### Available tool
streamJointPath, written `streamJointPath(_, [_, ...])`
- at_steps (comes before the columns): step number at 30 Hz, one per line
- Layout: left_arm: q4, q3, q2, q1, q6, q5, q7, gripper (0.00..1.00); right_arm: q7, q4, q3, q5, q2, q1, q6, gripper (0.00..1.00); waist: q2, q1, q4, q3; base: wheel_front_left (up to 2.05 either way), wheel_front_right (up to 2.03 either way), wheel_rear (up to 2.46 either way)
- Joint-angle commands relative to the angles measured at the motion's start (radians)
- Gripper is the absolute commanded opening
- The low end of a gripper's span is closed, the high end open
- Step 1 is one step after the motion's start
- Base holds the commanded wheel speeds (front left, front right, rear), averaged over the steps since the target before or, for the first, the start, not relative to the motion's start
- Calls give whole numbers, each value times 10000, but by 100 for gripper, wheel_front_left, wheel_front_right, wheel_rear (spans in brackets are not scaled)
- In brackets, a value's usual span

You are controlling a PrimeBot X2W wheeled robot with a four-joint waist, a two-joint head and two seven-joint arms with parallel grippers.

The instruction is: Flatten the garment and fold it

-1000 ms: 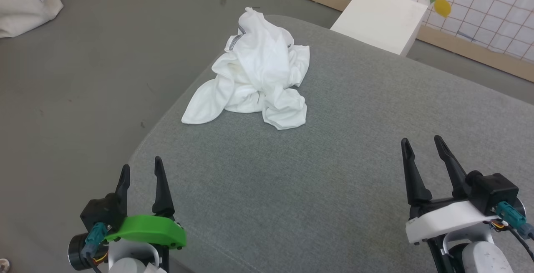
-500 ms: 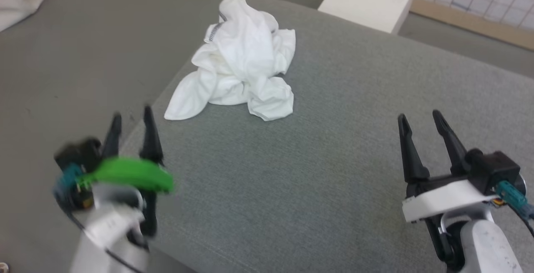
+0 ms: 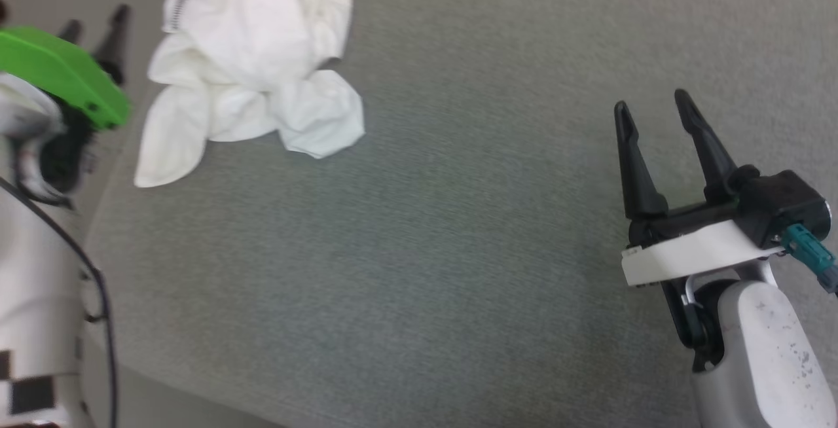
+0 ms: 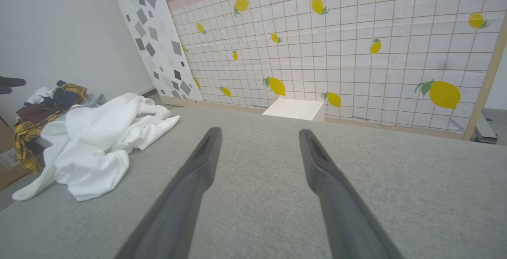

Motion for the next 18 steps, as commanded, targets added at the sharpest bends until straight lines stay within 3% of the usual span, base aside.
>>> streamJointPath(1, [122, 121, 236, -346, 62, -224, 392, 100, -81, -40, 3, -87, -10, -223, -15, 100, 0, -3, -1606, 1763, 0, 0, 0])
streamJointPath(5, [321, 498, 743, -863, 390, -728, 1793, 100, -199, -26, 129, -54, -10, -554, -15, 100, 0, -3, -2036, 2495, 0, 0, 0])
streamJointPath(13, [121, 1031, 1154, -193, 1735, -1389, 4362, 100, -555, 126, 294, 103, -10, -888, -15, 100, 0, -3, -2470, 3183, 0, 0, 0])
streamJointPath(18, [-334, 1115, 770, 652, 2363, -1709, 5205, 100, -686, 277, 293, 55, -10, -969, -15, 100, 0, -3, -2461, 3171, 0, 0, 0])
